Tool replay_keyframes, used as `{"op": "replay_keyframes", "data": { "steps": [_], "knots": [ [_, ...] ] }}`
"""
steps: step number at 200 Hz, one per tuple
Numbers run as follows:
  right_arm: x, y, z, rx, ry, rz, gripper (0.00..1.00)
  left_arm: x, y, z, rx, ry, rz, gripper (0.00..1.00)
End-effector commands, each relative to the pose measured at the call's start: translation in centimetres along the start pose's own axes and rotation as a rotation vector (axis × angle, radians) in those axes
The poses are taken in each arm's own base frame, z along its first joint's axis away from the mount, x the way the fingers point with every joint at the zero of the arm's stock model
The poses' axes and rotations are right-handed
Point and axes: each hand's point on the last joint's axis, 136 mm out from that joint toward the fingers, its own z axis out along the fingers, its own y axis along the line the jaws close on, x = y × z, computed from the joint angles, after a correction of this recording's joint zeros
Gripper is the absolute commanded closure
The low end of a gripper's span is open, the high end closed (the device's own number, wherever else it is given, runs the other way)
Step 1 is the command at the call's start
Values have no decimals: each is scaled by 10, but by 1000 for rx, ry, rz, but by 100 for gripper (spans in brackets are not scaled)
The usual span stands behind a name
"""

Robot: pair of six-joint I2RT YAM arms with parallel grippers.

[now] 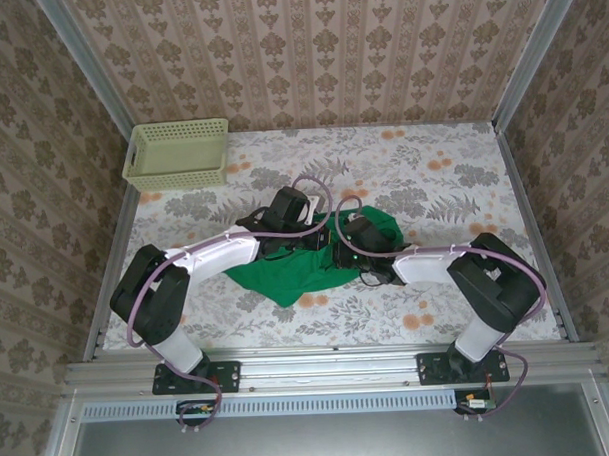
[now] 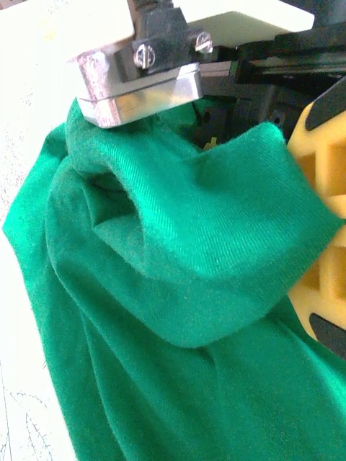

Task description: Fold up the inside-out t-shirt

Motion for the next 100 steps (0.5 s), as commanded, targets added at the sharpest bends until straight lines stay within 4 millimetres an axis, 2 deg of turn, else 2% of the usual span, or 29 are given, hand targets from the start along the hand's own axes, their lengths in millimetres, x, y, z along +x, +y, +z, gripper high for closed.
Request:
{"op": "replay_keyframes", "data": {
  "steps": [1, 59, 83, 100],
  "knots": [
    [-4, -2, -12, 25, -21, -31, 85, 1, 8, 6, -18, 12, -16, 100],
    [-8, 0, -26, 35, -32, -42, 92, 1, 8, 9, -12, 16, -21, 100],
    [-7, 0, -32, 35, -27, -47, 82, 1, 8, 9, -17, 19, -16, 100],
    [-5, 0, -31, 34, -17, -52, 81, 1, 7, 9, -13, 17, -19, 100]
  ]
}}
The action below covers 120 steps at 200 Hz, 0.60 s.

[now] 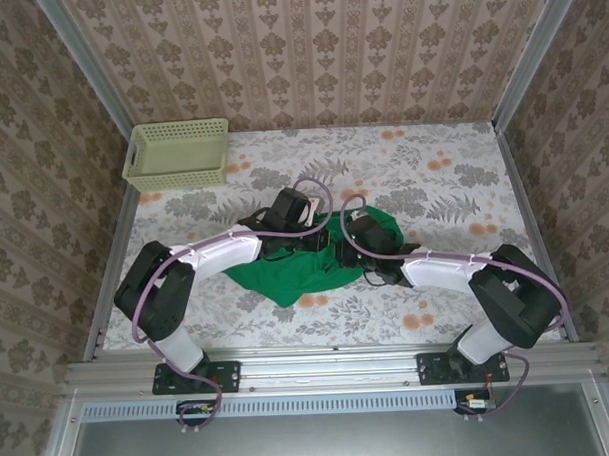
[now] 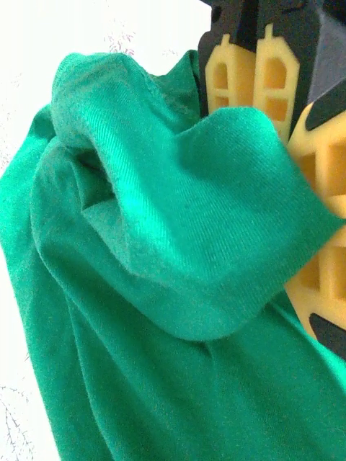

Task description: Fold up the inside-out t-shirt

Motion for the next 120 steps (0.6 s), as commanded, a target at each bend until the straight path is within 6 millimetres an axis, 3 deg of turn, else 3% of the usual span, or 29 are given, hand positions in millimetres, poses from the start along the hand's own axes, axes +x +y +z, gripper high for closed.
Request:
{"op": "replay_keyframes", "data": {
  "steps": [1, 74, 120],
  "knots": [
    [3, -5, -5, 29, 9, -21, 81, -5, -1, 1, 3, -5, -8, 100],
    [6, -2, -2, 23, 30, -21, 82, -3, -2, 1, 4, 0, -6, 100],
    [0, 15, -6, -19, 36, -45, 78, -1, -1, 1, 5, 1, -7, 100]
  ]
}}
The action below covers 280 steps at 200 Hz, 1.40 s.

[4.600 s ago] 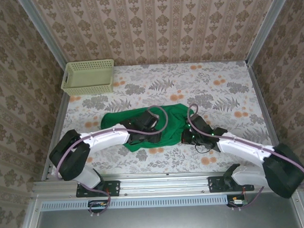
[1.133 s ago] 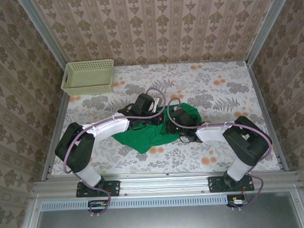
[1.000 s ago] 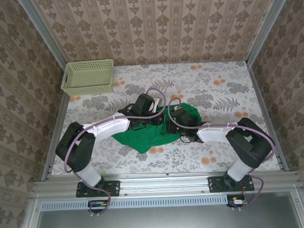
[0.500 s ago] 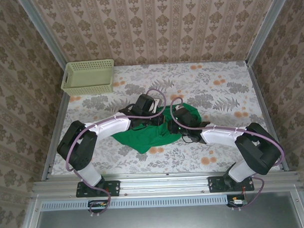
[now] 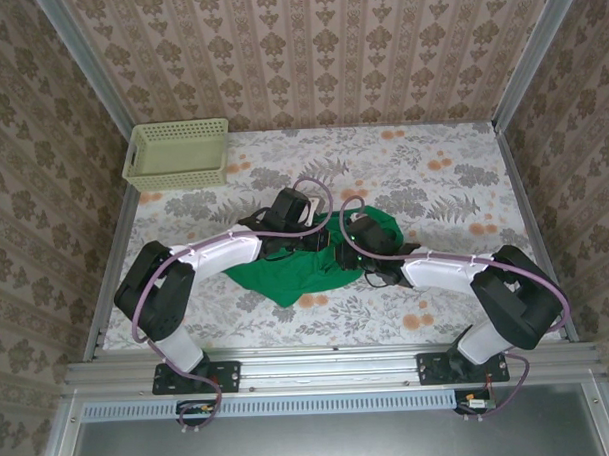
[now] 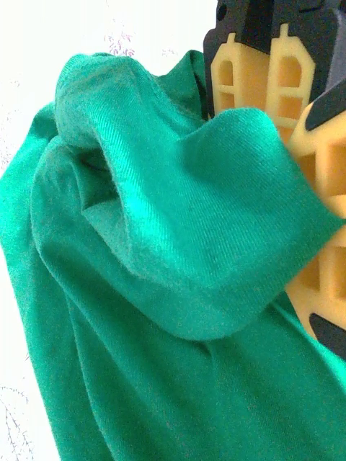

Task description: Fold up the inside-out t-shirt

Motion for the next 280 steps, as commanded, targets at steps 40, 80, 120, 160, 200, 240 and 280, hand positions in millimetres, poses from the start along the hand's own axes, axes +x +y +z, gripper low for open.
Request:
{"op": "replay_keyframes", "data": {
  "steps": [40, 80, 120, 160, 200, 240, 280],
  "knots": [
    [-9, 17, 0, -24, -1, -22, 79, 0, 0, 1, 7, -2, -8, 100],
    [-9, 14, 6, 6, 14, -28, 80, 1, 0, 2, 7, -2, -8, 100],
    [-3, 0, 14, 76, 32, -27, 76, 0, 0, 1, 8, -9, -8, 100],
    [0, -8, 21, 126, 48, -20, 76, 1, 1, 3, 7, -4, -9, 100],
    [-2, -5, 18, 112, 46, -19, 88, 0, 1, 3, 3, -6, -9, 100],
    [-24, 14, -41, 47, -26, -12, 99, 1, 16, 6, -46, 1, -38, 100],
    [-29, 5, -114, 43, -82, 14, 100, -9, 27, 2, -18, -51, -92, 80]
  ]
}}
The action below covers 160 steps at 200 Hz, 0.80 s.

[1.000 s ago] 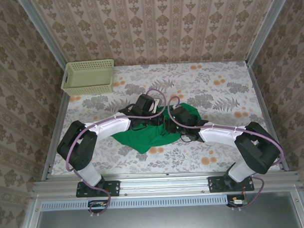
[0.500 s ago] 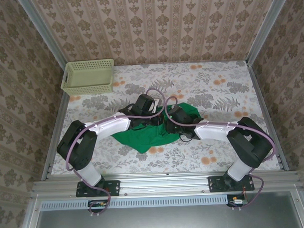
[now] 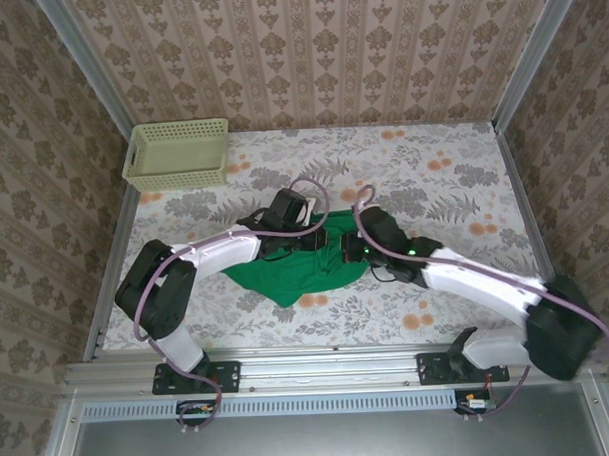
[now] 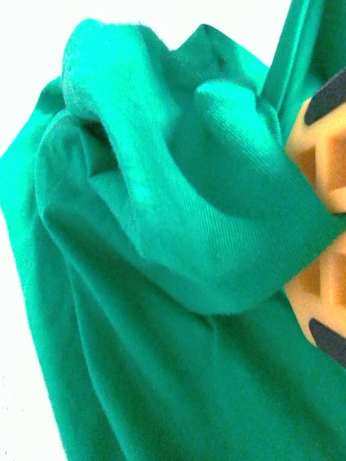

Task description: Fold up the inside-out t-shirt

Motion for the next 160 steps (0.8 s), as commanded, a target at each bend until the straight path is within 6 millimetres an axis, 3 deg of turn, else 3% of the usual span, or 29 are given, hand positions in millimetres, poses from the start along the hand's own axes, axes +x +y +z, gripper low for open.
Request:
{"op": "replay_keyframes", "data": {
  "steps": [1, 46, 72, 89, 134, 160],
  "knots": [
    [15, -24, -31, 91, 43, 12, 100, -8, 9, 0, 13, -33, -50, 79],
    [20, -56, -79, 183, -5, 57, 100, -2, 10, -4, -8, -20, -34, 55],
    [16, -87, -102, 296, -67, 89, 100, 12, 26, -27, -113, -14, -19, 45],
    [13, -93, -107, 284, -90, 114, 100, 26, 39, -49, -189, -9, -16, 39],
    [3, -103, -113, 314, -123, 137, 100, 83, 127, -136, -594, 28, -158, 28],
    [0, -108, -111, 340, -122, 145, 100, 111, 165, -166, -683, 51, -316, 30]
  ]
}}
